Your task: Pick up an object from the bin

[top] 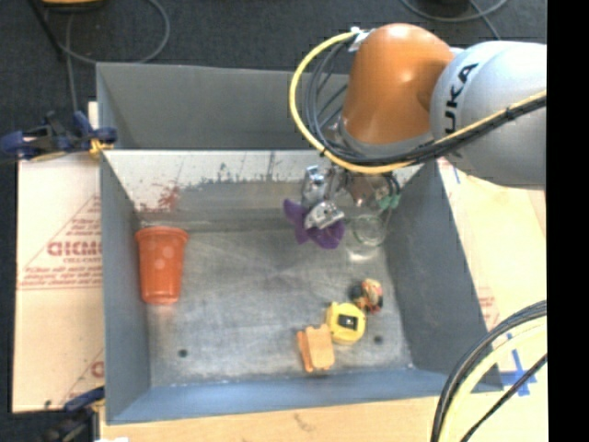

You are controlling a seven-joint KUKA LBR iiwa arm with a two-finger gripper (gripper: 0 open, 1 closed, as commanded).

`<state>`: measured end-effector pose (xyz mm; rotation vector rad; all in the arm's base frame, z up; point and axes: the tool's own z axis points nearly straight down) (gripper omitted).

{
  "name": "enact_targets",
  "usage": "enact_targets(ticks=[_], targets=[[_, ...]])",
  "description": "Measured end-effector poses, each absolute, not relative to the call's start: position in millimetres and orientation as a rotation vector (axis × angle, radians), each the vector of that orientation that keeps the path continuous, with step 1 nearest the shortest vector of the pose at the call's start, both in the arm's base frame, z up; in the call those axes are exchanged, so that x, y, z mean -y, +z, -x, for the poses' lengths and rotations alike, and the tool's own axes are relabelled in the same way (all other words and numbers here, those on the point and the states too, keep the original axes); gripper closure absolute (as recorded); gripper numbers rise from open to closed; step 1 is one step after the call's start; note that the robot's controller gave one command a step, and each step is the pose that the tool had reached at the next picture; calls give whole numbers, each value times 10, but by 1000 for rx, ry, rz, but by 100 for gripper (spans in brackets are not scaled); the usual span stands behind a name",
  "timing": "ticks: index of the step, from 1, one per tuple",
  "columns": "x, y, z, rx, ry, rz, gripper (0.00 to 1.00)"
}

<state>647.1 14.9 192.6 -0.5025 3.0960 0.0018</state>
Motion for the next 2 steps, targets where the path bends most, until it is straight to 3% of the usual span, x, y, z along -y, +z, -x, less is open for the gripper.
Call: enact_targets(ticks=[1,2], targets=[[-50,1650,-6449,-3027,-5,787,100],[-966,3068,-6364,-2940,0,1079,100]])
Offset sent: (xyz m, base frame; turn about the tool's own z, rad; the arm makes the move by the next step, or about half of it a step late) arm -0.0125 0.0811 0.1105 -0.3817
